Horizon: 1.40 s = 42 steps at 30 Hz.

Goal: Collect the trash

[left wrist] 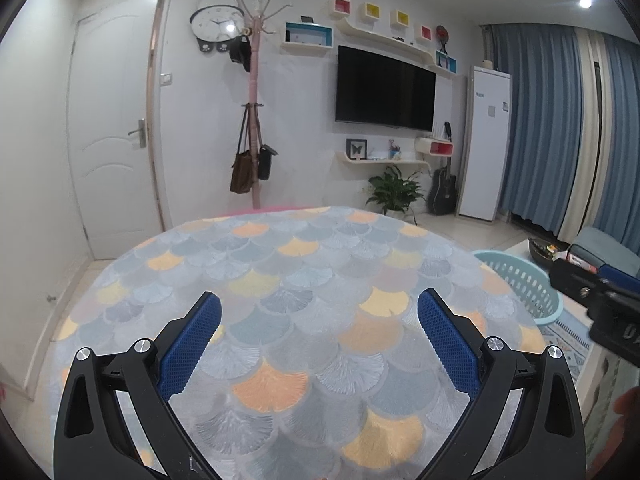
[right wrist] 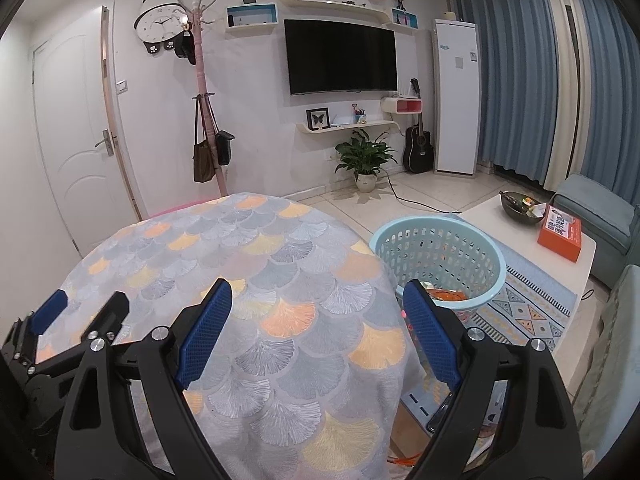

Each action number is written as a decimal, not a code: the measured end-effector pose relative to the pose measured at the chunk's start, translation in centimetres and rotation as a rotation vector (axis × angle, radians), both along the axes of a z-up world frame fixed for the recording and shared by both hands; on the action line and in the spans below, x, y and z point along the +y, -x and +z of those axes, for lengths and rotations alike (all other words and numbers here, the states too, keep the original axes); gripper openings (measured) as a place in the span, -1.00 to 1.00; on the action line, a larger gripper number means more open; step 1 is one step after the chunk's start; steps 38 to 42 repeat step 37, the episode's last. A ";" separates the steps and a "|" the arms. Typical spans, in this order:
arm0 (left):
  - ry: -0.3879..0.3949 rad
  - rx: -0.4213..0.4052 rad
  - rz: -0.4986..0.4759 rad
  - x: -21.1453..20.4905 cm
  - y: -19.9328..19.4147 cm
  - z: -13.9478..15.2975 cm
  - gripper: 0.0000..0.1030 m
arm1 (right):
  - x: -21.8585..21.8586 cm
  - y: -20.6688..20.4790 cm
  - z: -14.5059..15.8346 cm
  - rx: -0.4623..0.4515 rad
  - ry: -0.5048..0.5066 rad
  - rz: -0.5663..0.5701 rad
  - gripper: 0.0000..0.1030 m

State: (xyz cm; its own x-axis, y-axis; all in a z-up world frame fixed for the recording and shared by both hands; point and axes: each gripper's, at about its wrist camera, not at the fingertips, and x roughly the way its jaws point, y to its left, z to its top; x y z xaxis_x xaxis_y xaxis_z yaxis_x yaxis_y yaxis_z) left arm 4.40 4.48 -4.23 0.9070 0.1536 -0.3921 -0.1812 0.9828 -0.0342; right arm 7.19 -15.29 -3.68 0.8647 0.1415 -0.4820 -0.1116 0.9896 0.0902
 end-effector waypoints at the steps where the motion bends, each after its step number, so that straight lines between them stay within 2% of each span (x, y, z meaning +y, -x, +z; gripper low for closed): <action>1: -0.004 -0.004 0.001 0.0 0.3 0.2 0.85 | 0.1 0.2 0.1 -0.003 0.003 0.002 0.61; 10: -0.023 -0.018 0.008 0.1 2.3 1.8 0.85 | 1.5 0.7 0.8 -0.016 0.013 0.028 0.61; 15: -0.008 0.005 0.028 0.7 2.8 1.9 0.85 | 2.2 0.9 0.9 -0.018 0.015 0.043 0.61; 27: -0.035 0.010 0.089 1.2 3.4 2.3 0.85 | 3.6 0.8 1.0 -0.014 0.024 0.071 0.61; 33: 0.022 0.055 0.078 2.1 3.0 1.4 0.86 | 4.5 0.6 0.6 -0.005 0.037 0.079 0.61; 42: 0.031 0.058 0.090 2.9 3.0 1.1 0.86 | 5.1 0.3 0.4 0.001 0.044 0.082 0.61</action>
